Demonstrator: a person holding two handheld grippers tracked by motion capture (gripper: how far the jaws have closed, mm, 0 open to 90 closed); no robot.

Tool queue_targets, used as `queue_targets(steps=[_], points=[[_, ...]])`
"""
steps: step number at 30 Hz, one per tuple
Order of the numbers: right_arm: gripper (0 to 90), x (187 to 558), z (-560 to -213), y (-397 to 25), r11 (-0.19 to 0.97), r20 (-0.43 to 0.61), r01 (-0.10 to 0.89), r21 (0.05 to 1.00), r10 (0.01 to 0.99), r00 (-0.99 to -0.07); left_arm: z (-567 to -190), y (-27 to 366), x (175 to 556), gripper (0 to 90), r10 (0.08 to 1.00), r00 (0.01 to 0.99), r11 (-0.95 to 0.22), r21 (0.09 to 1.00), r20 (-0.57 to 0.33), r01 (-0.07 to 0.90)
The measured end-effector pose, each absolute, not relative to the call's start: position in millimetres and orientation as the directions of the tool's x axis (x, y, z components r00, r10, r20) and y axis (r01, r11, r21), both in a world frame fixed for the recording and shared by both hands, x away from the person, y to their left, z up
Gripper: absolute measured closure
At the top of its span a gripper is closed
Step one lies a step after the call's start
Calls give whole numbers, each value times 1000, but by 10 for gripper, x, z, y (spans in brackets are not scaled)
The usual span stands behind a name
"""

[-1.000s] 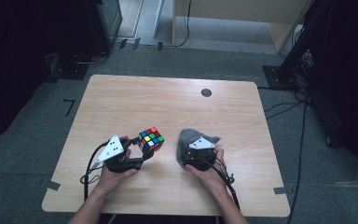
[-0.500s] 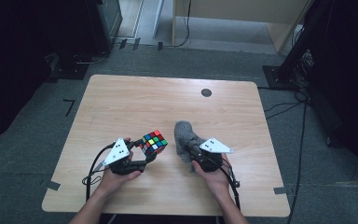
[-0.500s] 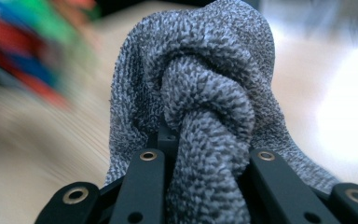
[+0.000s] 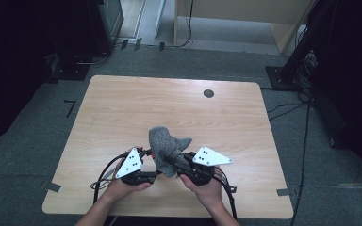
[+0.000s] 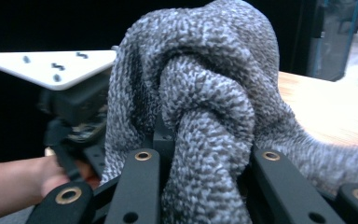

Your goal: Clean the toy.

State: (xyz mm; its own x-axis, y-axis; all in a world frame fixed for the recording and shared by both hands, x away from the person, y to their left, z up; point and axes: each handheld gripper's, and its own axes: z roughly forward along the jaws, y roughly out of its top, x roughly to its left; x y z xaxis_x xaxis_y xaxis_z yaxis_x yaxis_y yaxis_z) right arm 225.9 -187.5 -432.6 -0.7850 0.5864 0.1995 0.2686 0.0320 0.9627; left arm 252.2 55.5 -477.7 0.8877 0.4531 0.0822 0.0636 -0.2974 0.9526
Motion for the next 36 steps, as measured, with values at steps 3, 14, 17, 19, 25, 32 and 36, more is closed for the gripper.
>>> queue_targets(steps=[3, 14, 17, 19, 25, 32, 36], points=[[723, 2297, -4328, -1927, 14, 219, 282, 959, 591, -776, -4756, 566, 2505, 340, 446, 891, -283, 958, 85, 50], [709, 2486, -4411, -2121, 23, 288, 406, 914, 669, -685, -4734, 612, 2515, 341, 455, 886, -271, 961, 88, 44], [710, 2463, -4362, -2098, 11, 310, 405, 914, 624, -717, -4755, 571, 2501, 341, 454, 884, -305, 952, 116, 31], [710, 2413, -4308, -2030, 14, 305, 385, 923, 585, -752, -4758, 546, 2481, 341, 444, 887, -313, 950, 126, 22], [711, 2457, -4348, -2084, 19, 285, 391, 920, 653, -702, -4702, 629, 2502, 341, 452, 888, -259, 965, 89, 35], [697, 2448, -4328, -2119, 3, 288, 381, 924, 649, -704, -4730, 588, 2524, 341, 502, 853, -335, 941, 143, 39], [682, 2267, -4200, -1847, 195, 51, 238, 951, 662, -748, -4742, 453, 2523, 341, 545, 818, -425, 902, 186, 78]])
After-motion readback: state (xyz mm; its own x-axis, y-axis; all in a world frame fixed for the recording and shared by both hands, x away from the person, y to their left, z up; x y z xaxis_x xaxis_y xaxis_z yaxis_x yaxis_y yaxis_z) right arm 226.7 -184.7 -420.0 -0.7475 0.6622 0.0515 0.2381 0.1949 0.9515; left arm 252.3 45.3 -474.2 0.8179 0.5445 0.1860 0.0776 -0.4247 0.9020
